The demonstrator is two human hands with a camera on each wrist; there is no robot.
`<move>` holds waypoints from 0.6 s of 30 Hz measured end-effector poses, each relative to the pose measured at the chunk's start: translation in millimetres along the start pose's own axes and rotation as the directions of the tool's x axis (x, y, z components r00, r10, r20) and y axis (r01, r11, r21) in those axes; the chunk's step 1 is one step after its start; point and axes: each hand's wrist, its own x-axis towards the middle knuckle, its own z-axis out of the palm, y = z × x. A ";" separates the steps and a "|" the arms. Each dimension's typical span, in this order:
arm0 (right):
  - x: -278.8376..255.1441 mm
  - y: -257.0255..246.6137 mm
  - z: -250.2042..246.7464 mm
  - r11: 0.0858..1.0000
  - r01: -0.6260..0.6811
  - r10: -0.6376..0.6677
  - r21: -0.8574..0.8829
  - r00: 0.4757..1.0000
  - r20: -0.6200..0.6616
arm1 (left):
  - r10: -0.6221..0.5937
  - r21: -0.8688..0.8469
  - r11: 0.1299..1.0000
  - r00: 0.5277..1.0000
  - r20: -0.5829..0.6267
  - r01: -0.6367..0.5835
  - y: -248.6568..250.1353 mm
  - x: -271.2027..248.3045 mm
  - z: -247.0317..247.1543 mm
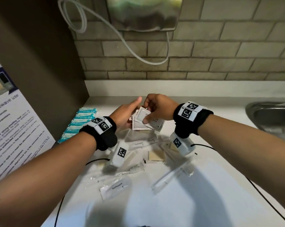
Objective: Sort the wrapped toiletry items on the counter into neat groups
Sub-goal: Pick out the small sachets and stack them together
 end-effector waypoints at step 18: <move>52.7 62.4 -11.2 0.997 -0.077 0.073 0.015 0.982 0.177 | 0.000 0.349 0.937 0.997 -0.076 0.027 -12.4 38.5 -13.0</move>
